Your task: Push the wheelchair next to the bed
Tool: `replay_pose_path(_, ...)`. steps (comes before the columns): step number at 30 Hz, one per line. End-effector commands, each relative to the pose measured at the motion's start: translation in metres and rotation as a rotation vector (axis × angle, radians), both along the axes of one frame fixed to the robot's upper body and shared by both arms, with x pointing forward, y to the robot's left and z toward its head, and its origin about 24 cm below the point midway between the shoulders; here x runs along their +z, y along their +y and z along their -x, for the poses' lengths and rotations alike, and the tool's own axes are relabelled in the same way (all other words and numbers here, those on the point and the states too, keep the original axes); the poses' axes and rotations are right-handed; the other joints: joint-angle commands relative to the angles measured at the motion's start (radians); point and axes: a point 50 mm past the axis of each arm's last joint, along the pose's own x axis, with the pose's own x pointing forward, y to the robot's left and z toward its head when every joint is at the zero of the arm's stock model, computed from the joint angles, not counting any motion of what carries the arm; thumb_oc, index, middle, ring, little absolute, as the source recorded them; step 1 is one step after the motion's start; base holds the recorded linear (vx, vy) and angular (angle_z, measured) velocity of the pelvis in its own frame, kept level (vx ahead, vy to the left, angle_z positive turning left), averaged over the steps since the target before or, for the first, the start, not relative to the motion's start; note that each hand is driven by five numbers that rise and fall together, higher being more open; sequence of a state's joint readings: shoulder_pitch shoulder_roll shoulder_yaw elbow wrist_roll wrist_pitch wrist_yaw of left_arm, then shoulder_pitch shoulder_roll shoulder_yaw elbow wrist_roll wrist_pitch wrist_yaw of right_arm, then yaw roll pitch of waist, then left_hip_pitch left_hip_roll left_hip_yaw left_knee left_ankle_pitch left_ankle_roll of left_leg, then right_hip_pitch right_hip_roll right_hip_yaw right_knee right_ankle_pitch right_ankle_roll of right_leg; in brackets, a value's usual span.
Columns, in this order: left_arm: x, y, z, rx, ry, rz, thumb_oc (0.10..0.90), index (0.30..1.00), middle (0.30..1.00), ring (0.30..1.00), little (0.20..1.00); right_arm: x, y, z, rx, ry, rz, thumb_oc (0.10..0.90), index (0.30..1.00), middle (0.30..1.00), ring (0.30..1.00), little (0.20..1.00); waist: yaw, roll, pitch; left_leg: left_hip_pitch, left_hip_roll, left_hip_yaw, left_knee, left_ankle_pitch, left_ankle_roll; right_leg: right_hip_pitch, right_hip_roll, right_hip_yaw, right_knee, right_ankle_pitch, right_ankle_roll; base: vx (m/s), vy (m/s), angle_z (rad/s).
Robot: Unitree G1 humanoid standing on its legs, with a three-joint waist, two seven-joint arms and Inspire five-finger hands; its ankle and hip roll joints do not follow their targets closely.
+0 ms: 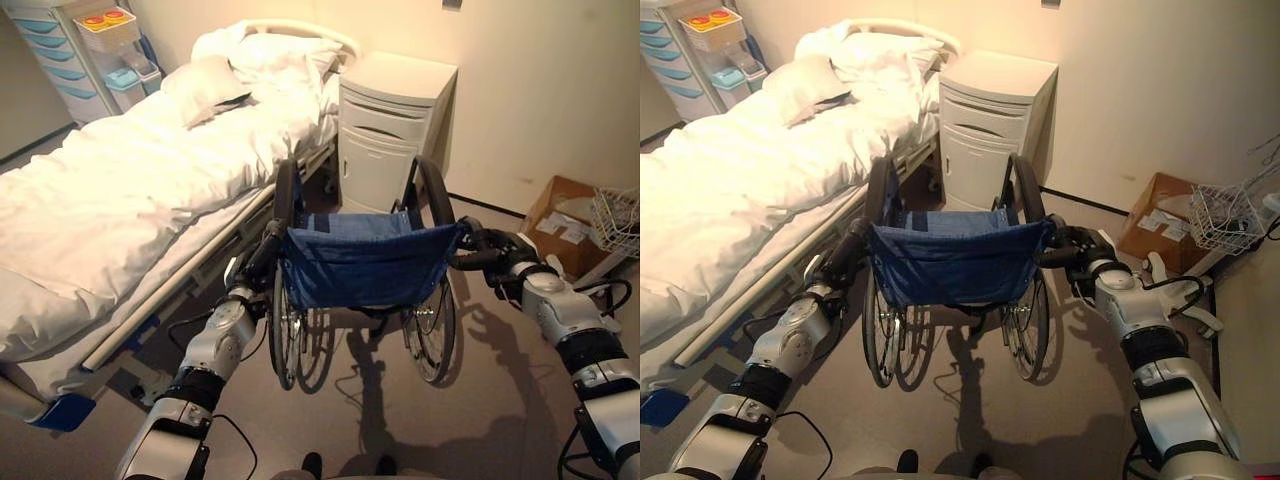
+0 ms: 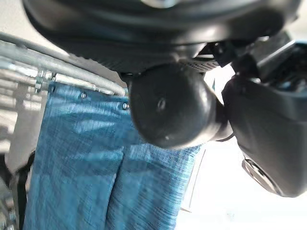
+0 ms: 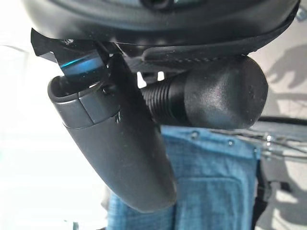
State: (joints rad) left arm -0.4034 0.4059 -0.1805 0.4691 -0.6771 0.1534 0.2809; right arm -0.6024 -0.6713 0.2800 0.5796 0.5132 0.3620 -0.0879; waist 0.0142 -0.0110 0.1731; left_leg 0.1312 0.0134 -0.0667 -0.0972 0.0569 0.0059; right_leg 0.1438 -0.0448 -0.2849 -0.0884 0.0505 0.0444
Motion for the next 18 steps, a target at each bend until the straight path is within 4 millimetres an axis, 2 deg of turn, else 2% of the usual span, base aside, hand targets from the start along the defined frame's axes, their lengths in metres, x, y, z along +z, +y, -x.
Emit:
replay_pose_path(1,0.045,0.028,-0.014,0.073,-0.154,-0.184,0.8,0.9,0.9,0.9,0.9,0.021,0.07,-0.019,0.248,-0.123,-0.065,0.8,0.9,0.9,0.9,0.9,0.073,-0.017,-0.078,0.04,-0.079,0.09,0.036,-0.074,0.011,0.027,-0.025,0.064,0.011,0.004,0.035,0.0,0.0,0.0)
replay_pose_path(3,0.057,0.048,-0.006,0.12,-0.173,-0.276,0.8,0.9,0.9,0.9,0.9,0.034,0.05,-0.013,0.205,-0.173,-0.056,0.8,0.9,0.9,0.9,0.9,0.066,-0.02,-0.072,0.04,-0.077,0.093,0.032,-0.073,0.012,0.027,-0.021,0.071,0.01,0.002,0.034,0.0,0.0,0.0)
replay_pose_path(4,0.057,0.049,-0.006,0.122,-0.174,-0.279,0.8,0.9,0.9,0.9,0.9,0.034,0.049,-0.012,0.203,-0.174,-0.057,0.8,0.9,0.9,0.9,0.9,0.067,-0.02,-0.072,0.041,-0.077,0.094,0.032,-0.073,0.012,0.027,-0.021,0.072,0.01,0.002,0.034,0.0,0.0,0.0)
replay_pose_path(6,0.068,0.069,0.004,0.152,-0.196,-0.352,0.8,0.9,0.9,0.9,0.9,0.042,0.028,-0.003,0.166,-0.218,-0.06,0.8,0.9,0.9,0.9,0.9,0.063,-0.021,-0.068,0.043,-0.074,0.095,0.026,-0.074,0.014,0.028,-0.017,0.076,0.008,-0.002,0.033,0.0,0.0,0.0)
replay_pose_path(7,0.067,0.069,0.004,0.152,-0.196,-0.352,0.8,0.9,0.9,0.9,0.9,0.042,0.028,-0.003,0.166,-0.217,-0.061,0.8,0.9,0.9,0.9,0.9,0.064,-0.021,-0.068,0.043,-0.074,0.096,0.026,-0.074,0.014,0.028,-0.017,0.076,0.008,-0.002,0.033,0.0,-0.015,0.05)
replay_pose_path(8,0.077,0.084,0.012,0.168,-0.21,-0.406,0.8,0.9,0.9,0.9,0.9,0.05,0.011,0.005,0.141,-0.245,-0.051,0.8,0.9,0.9,0.9,0.9,0.06,-0.021,-0.067,0.044,-0.073,0.098,0.022,-0.075,0.014,0.028,-0.015,0.078,0.007,-0.005,0.035,0.0,-0.013,0.06)
replay_pose_path(11,0.089,0.101,0.023,0.179,-0.226,-0.459,0.8,0.9,0.9,0.9,0.9,0.063,-0.008,0.014,0.116,-0.291,-0.045,0.8,0.9,0.9,0.9,0.9,0.059,-0.023,-0.069,0.048,-0.071,0.101,0.02,-0.078,0.014,0.032,-0.011,0.081,0.005,-0.01,0.035,0.0,-0.019,0.12)
replay_pose_path(18,0.111,0.133,0.043,0.198,-0.257,-0.49,0.8,0.9,0.9,0.9,0.9,0.094,-0.039,0.031,0.078,-0.376,0.035,0.8,0.9,0.9,0.9,0.9,0.052,-0.023,-0.079,0.055,-0.064,0.113,0.013,-0.082,0.009,0.037,-0.005,0.09,0.002,-0.016,0.039,0.0,-0.008,0.12)
